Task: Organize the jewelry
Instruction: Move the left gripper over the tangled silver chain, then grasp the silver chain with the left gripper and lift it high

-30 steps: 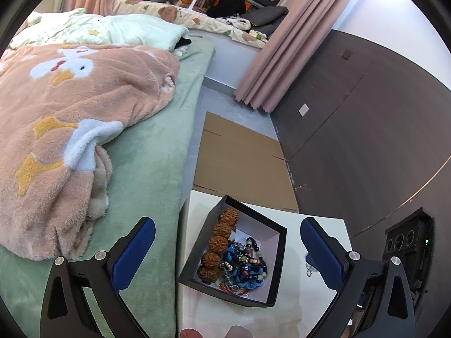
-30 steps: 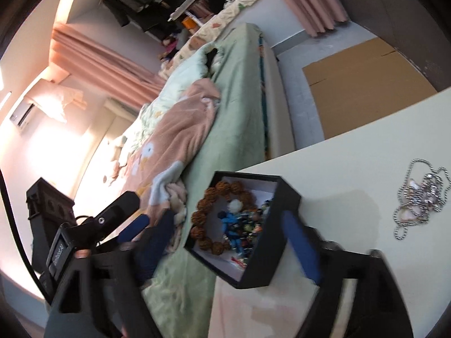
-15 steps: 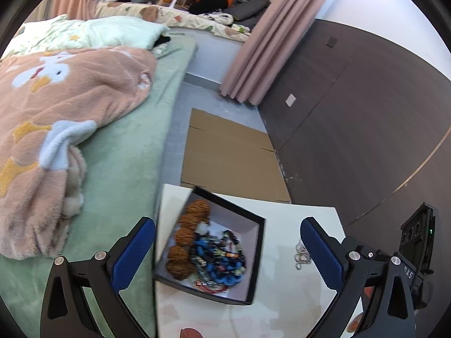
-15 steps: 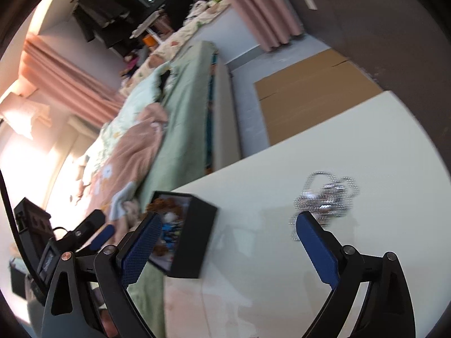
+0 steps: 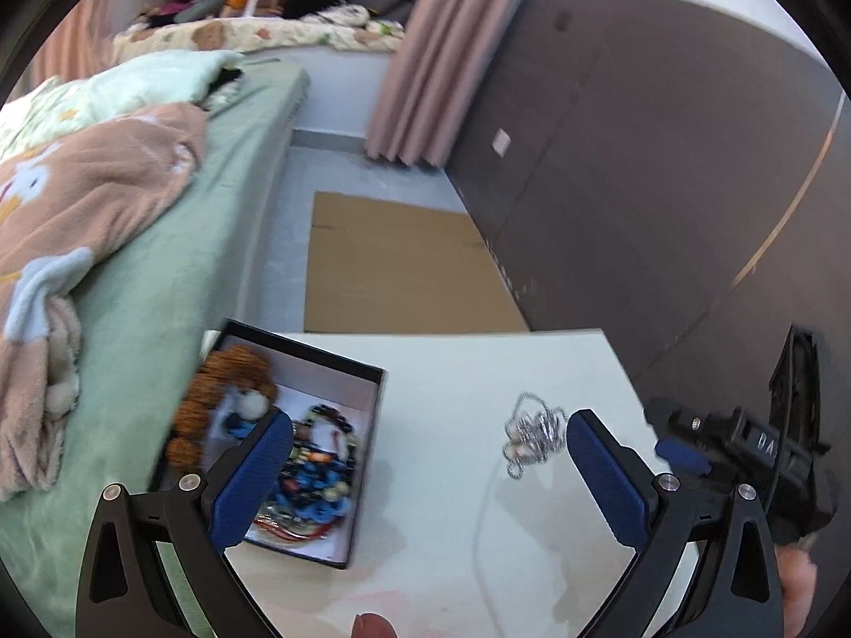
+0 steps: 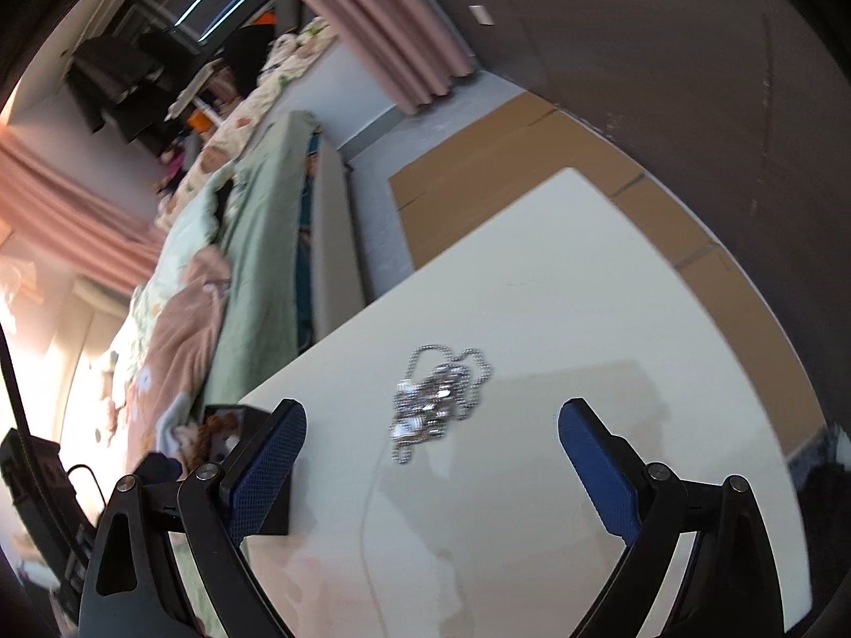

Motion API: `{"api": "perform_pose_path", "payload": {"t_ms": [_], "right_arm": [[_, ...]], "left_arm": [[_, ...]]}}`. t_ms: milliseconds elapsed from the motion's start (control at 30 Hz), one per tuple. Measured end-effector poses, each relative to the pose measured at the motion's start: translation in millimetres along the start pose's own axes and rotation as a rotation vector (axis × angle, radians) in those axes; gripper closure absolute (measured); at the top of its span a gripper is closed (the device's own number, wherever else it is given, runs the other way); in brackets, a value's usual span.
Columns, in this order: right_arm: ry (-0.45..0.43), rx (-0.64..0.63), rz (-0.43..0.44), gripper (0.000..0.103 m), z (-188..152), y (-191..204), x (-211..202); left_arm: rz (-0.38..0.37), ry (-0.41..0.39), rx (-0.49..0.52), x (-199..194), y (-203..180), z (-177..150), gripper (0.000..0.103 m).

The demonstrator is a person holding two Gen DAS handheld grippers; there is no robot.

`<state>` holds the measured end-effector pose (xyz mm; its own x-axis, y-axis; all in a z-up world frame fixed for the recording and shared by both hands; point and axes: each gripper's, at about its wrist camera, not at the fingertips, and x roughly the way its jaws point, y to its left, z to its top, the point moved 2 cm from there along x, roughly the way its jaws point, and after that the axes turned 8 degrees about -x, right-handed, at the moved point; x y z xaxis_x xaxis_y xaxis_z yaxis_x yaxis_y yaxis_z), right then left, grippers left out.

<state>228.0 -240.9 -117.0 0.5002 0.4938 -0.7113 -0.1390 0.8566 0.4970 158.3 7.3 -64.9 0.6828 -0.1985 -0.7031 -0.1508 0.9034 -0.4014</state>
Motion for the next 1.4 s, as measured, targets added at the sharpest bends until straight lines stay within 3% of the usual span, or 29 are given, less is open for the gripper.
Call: {"api": "perform_pose_path", "payload": {"t_ms": [233, 367, 433, 567, 667, 867, 1167, 1400], "right_arm": [[-0.001, 0.078, 0.008, 0.007, 5.8, -23.7, -7.7], [-0.008, 0.085, 0.005, 0.007, 10.1, -32.8, -14.9], [-0.007, 0.092, 0.0, 0.007, 11.4, -39.0, -16.9], [0.01, 0.08, -0.031, 0.007, 13.8, -49.1, -18.8], [0.029, 0.064, -0.047, 0.007, 14.6, -54.8, -17.9], [0.037, 0.074, -0.048, 0.007, 18.1, -67.5, -19.6], [0.024, 0.128, -0.024, 0.007, 25.9, -83.6, -25.0], [0.024, 0.127, -0.024, 0.007, 26.8, -83.7, -26.0]], "left_arm": [[-0.017, 0.012, 0.104, 9.3, -41.1, -0.2, 0.006], [-0.044, 0.057, 0.184, 23.0, -68.9, -3.0, 0.027], [-0.063, 0.077, 0.208, 29.9, -77.2, -4.8, 0.028], [-0.077, 0.13, 0.232, 47.7, -88.6, -11.0, 0.042], [-0.079, 0.182, 0.237, 66.8, -94.7, -19.1, 0.044], [-0.035, 0.246, 0.262, 101.9, -104.6, -29.3, 0.058], [0.055, 0.254, 0.377, 129.9, -117.6, -46.8, 0.061], [0.069, 0.234, 0.457, 134.3, -118.7, -60.8, 0.064]]}}
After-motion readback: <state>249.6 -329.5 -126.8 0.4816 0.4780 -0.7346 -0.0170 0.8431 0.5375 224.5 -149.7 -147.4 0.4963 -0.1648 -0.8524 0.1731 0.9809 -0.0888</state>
